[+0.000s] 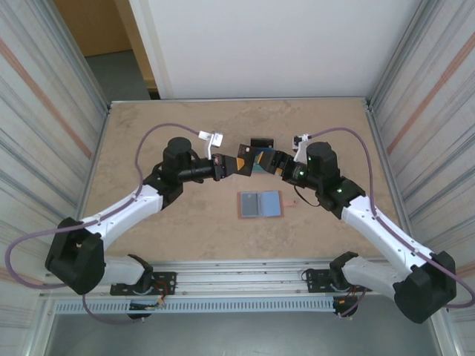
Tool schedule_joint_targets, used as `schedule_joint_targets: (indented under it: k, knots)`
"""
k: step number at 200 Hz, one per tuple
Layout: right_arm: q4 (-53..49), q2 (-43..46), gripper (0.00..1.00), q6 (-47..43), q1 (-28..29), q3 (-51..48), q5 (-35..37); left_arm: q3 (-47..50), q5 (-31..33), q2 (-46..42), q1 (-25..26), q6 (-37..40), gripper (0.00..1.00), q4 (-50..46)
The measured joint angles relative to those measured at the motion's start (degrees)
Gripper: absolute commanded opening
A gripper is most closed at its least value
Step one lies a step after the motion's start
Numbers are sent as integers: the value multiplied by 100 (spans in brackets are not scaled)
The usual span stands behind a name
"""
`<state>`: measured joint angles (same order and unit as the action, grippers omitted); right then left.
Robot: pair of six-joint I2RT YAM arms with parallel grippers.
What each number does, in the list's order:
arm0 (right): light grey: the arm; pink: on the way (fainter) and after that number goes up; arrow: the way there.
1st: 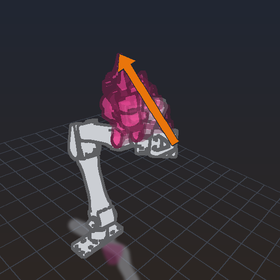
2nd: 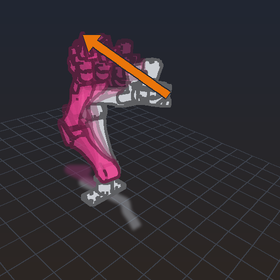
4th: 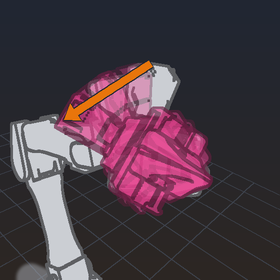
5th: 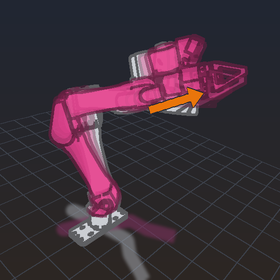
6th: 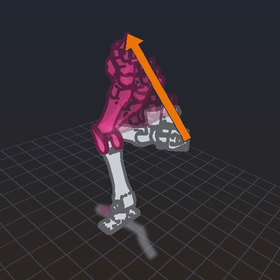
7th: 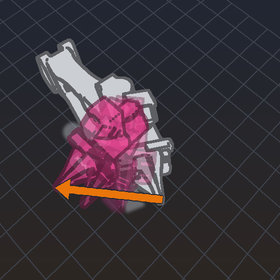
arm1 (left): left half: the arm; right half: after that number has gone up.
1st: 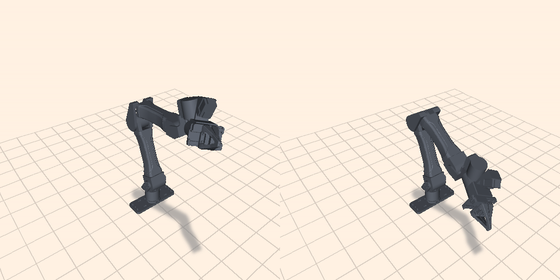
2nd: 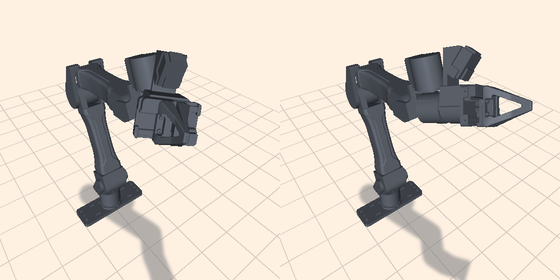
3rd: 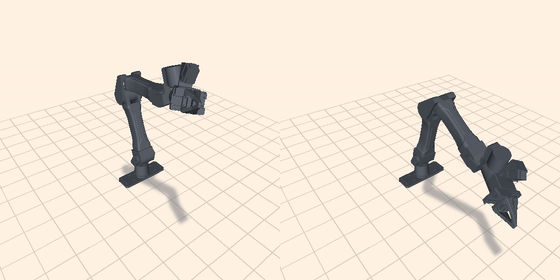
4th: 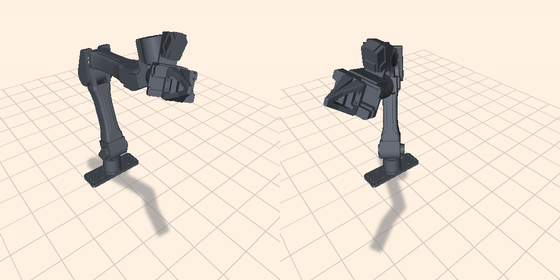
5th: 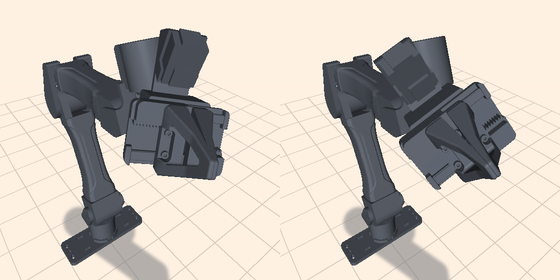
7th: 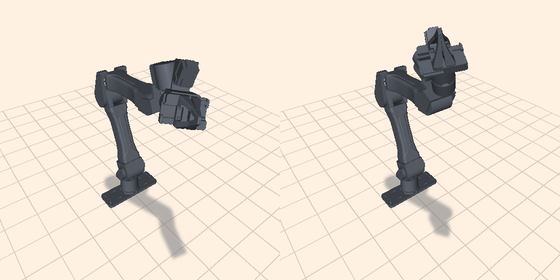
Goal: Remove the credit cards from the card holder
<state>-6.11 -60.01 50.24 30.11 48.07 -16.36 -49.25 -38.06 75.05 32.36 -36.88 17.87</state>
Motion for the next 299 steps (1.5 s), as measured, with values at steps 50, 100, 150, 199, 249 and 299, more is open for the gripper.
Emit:
schedule_joint_targets:
  k: [50,100,150,199,249,299]
  knots:
    - [-730,199,94,-125,-2,144,514,-297,168,-179,-197,737,0,-874]
    - [-1316,192,99,-280,0,330,946,-1224,170,-87,-417,1956,0,-2028]
    - [-1805,94,99,-450,-2,468,1403,-2282,39,525,-542,3438,0,-2992]
    - [-2197,-107,99,-603,-2,675,1801,-3519,15,1552,-542,4911,0,-3842]
    - [-2413,-179,99,-743,-24,765,1969,-4920,15,2741,-542,6129,0,-4557]
    - [-2603,-186,100,-743,-227,765,2013,-5949,22,3794,-542,7112,0,-5101]
